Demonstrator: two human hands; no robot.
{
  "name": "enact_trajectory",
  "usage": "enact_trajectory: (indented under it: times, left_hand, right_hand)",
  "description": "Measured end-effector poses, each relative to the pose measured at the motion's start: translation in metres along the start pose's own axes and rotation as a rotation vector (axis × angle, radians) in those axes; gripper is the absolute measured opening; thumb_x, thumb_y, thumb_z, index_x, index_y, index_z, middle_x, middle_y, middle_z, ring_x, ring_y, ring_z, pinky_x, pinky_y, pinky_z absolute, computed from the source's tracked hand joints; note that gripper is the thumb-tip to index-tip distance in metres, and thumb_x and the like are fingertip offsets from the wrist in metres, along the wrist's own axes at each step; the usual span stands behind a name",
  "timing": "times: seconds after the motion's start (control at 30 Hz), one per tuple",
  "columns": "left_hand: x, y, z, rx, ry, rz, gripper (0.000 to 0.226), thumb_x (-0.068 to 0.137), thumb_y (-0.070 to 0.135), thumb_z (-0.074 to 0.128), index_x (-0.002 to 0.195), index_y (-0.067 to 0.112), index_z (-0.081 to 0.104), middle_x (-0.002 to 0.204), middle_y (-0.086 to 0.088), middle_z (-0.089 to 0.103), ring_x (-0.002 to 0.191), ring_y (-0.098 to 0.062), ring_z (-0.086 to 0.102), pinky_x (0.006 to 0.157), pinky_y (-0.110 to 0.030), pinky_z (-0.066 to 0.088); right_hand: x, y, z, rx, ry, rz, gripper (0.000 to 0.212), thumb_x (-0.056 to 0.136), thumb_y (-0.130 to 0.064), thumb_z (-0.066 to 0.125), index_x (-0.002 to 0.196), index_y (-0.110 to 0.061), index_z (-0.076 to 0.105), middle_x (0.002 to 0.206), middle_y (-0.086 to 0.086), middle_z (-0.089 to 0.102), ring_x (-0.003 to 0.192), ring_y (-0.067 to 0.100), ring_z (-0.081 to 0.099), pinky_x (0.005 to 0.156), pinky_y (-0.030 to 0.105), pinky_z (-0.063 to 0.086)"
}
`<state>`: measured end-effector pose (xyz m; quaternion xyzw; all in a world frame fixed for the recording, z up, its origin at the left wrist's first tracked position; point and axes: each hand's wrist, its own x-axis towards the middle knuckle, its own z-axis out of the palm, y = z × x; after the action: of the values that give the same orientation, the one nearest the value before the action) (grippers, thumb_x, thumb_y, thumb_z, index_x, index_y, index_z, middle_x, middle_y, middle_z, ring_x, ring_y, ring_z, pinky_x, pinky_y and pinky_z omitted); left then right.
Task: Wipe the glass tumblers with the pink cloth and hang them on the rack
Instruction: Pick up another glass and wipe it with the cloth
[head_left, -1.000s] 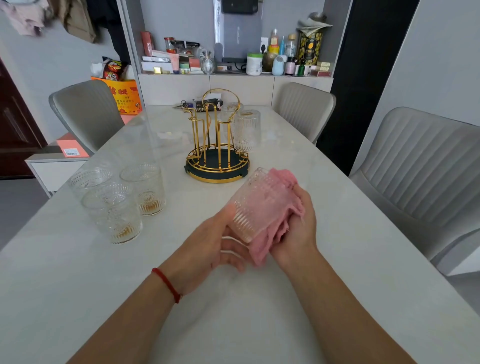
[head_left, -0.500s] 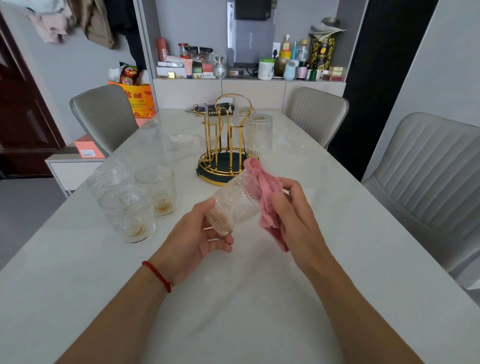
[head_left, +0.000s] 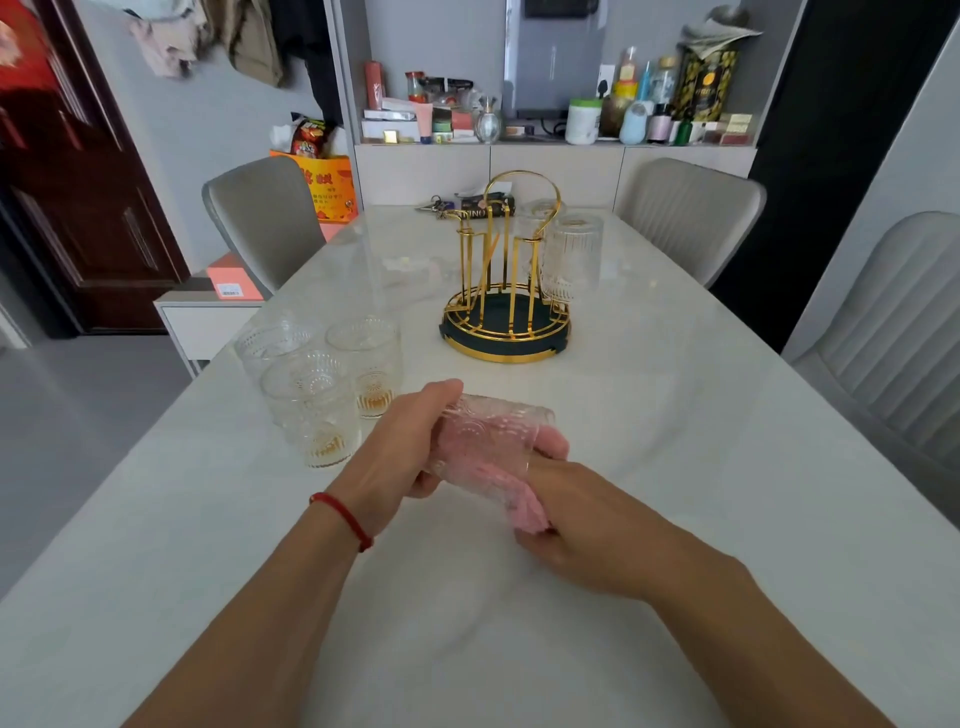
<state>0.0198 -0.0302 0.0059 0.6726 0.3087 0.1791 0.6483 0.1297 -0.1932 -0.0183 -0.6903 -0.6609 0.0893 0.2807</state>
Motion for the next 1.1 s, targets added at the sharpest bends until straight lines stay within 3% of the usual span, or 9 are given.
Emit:
enact_trajectory:
  times: [0.17,0.27,0.33,0.4,0.53,0.67,0.8,0.93,1.1]
  left_hand:
    - [-0.001,0.001,-0.002,0.129,-0.002,0.026,0.056,0.101,0.041,0.051,0.046,0.031,0.049,0.051,0.010,0.032,0.052,-0.014,0.028,0.056,-0.030,0.020]
    - [-0.001,0.003,-0.001,0.139,0.040,0.073,0.056,0.101,0.040,0.052,0.047,0.030,0.046,0.048,0.014,0.034,0.051,-0.012,0.031,0.055,-0.027,0.023]
    - [-0.002,0.004,0.001,0.147,0.055,0.182,0.056,0.103,0.038,0.052,0.049,0.026,0.042,0.047,0.013,0.034,0.045,-0.007,0.032,0.052,-0.029,0.024]
    - [-0.004,0.003,0.001,0.174,0.086,0.303,0.054,0.101,0.041,0.054,0.053,0.022,0.036,0.049,0.011,0.032,0.044,-0.010,0.030,0.053,-0.033,0.024]
    - [-0.005,-0.002,0.001,0.252,0.183,0.486,0.054,0.090,0.048,0.050,0.059,0.009,0.031,0.059,-0.004,0.030,0.058,-0.018,0.030,0.057,-0.051,0.029]
    - [-0.007,-0.003,0.001,0.212,0.204,0.628,0.047,0.094,0.041,0.048,0.060,0.015,0.029,0.060,-0.002,0.027,0.060,-0.019,0.027,0.057,-0.052,0.028]
    - [-0.005,-0.003,0.003,0.189,0.188,0.484,0.044,0.095,0.040,0.050,0.059,0.024,0.031,0.058,0.004,0.028,0.056,-0.017,0.029,0.055,-0.042,0.026]
    - [0.000,-0.004,0.006,0.050,0.168,0.167,0.044,0.102,0.030,0.052,0.061,0.022,0.036,0.048,0.009,0.032,0.038,-0.007,0.032,0.042,-0.018,0.027]
    - [0.002,-0.002,0.007,0.005,0.199,0.135,0.040,0.101,0.029,0.051,0.064,0.019,0.041,0.047,0.008,0.035,0.036,-0.004,0.036,0.039,-0.016,0.030]
  right_hand:
    - [0.005,0.008,0.016,-0.351,-0.019,-0.079,0.034,0.083,-0.012,0.073,0.115,-0.003,0.068,0.114,0.019,0.070,0.105,0.028,0.056,0.092,0.041,0.045]
    - [0.010,-0.004,0.016,-0.270,-0.043,0.020,0.036,0.100,-0.025,0.059,0.136,-0.021,0.062,0.131,0.003,0.067,0.119,0.023,0.061,0.098,0.033,0.048]
    - [0.009,-0.011,0.007,0.049,-0.028,-0.018,0.037,0.102,-0.026,0.060,0.123,-0.057,0.059,0.112,-0.023,0.069,0.102,0.003,0.066,0.085,0.015,0.048]
    - [0.002,-0.019,-0.001,0.318,-0.086,0.001,0.052,0.101,-0.021,0.067,0.095,-0.070,0.053,0.074,-0.012,0.068,0.066,0.009,0.066,0.065,0.016,0.049]
    - [-0.001,-0.020,-0.003,0.765,-0.074,0.079,0.020,0.096,-0.041,0.068,0.114,-0.034,0.068,0.078,0.038,0.059,0.061,0.044,0.060,0.059,0.066,0.053]
    - [0.000,-0.016,-0.001,0.924,-0.005,0.138,0.053,0.087,-0.051,0.071,0.121,-0.011,0.069,0.092,0.032,0.067,0.077,0.034,0.064,0.074,0.047,0.058]
    - [-0.002,-0.013,-0.007,0.695,-0.054,0.167,0.050,0.085,-0.018,0.086,0.129,-0.033,0.066,0.071,0.018,0.069,0.053,0.032,0.057,0.050,0.043,0.052]
    - [-0.003,-0.006,-0.012,0.153,-0.139,0.134,0.073,0.087,-0.017,0.076,0.148,-0.042,0.044,0.110,-0.013,0.063,0.085,-0.005,0.059,0.075,0.019,0.050]
    - [-0.002,-0.006,-0.016,0.118,-0.119,0.075,0.054,0.086,-0.004,0.054,0.136,-0.026,0.057,0.107,0.002,0.064,0.084,0.016,0.065,0.076,0.045,0.060]
